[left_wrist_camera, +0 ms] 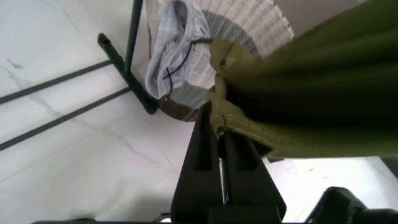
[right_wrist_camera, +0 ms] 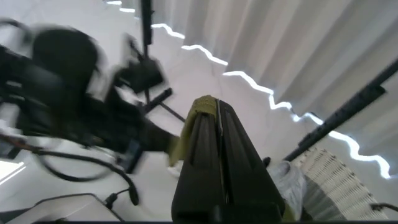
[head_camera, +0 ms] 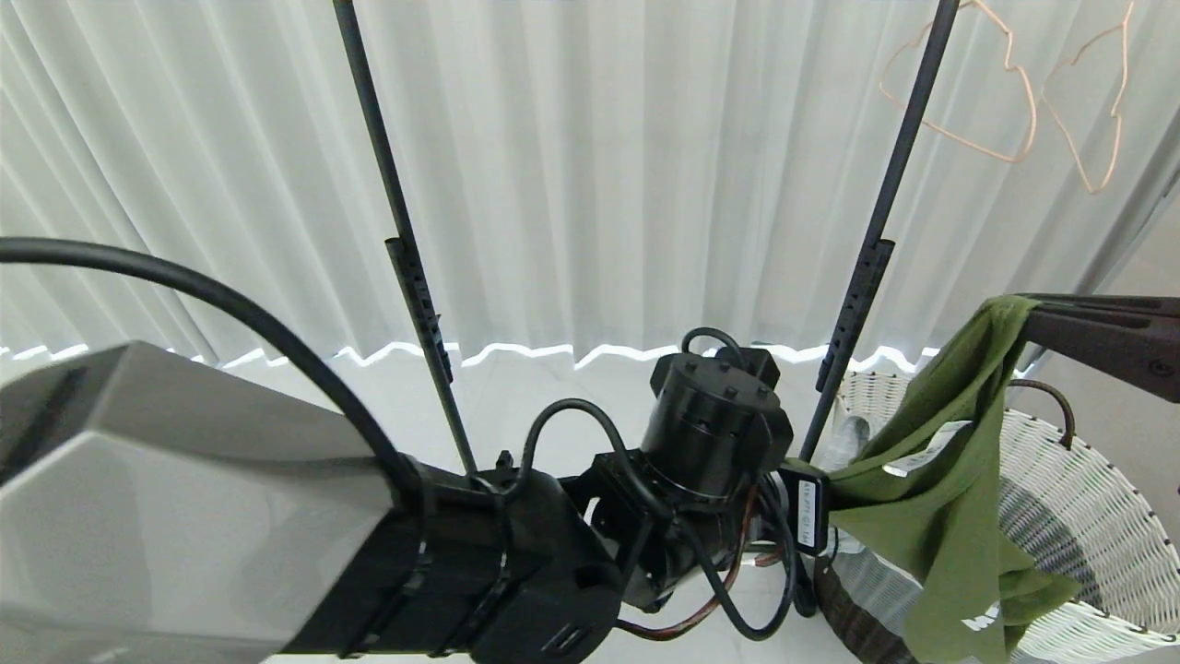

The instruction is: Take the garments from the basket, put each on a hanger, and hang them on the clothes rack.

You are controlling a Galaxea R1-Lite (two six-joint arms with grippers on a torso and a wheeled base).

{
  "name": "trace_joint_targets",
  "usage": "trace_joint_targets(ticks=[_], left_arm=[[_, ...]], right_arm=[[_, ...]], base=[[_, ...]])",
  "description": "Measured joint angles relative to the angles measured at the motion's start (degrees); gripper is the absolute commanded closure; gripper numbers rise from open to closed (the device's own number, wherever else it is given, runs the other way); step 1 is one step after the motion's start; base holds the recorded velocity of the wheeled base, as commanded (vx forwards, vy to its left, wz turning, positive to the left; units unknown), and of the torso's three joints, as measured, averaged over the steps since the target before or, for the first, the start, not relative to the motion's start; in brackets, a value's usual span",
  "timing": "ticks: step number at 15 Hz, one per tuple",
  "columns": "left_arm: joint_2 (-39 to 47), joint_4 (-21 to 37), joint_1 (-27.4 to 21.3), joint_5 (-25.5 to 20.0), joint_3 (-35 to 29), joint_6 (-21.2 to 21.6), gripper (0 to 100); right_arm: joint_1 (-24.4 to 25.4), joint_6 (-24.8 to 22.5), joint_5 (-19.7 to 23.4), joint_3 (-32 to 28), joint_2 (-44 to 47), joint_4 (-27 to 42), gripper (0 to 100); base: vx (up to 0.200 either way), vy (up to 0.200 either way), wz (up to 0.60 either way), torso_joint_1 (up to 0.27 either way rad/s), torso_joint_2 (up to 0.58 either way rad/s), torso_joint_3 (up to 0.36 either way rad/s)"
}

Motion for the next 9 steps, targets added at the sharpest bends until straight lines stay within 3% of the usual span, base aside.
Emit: trace_joint_targets(ticks=[4,7,9], left_arm=[[-13.23,3.96,2.24,-0.27,6.56,2.73,100],[-25.09,14.9,4.5,-0.55,9.51,8.68,100],[-33.05,23.98,6.12,0.71,10.09,15.52,100]], right_arm=[[-3.45,-1.08,0.05,0.35,-0.48,-0.23,100],[-3.69,-4.66,-0.06,2.63,-0.52,-0.26,100],[-3.74,-6.18,-0.11,4.05,-0.44,-0.28,100]], base=[[0.0,0.0,0.0,0.0,0.0,0.0],[0.0,0.0,0.0,0.0,0.0,0.0],[0.0,0.0,0.0,0.0,0.0,0.0]])
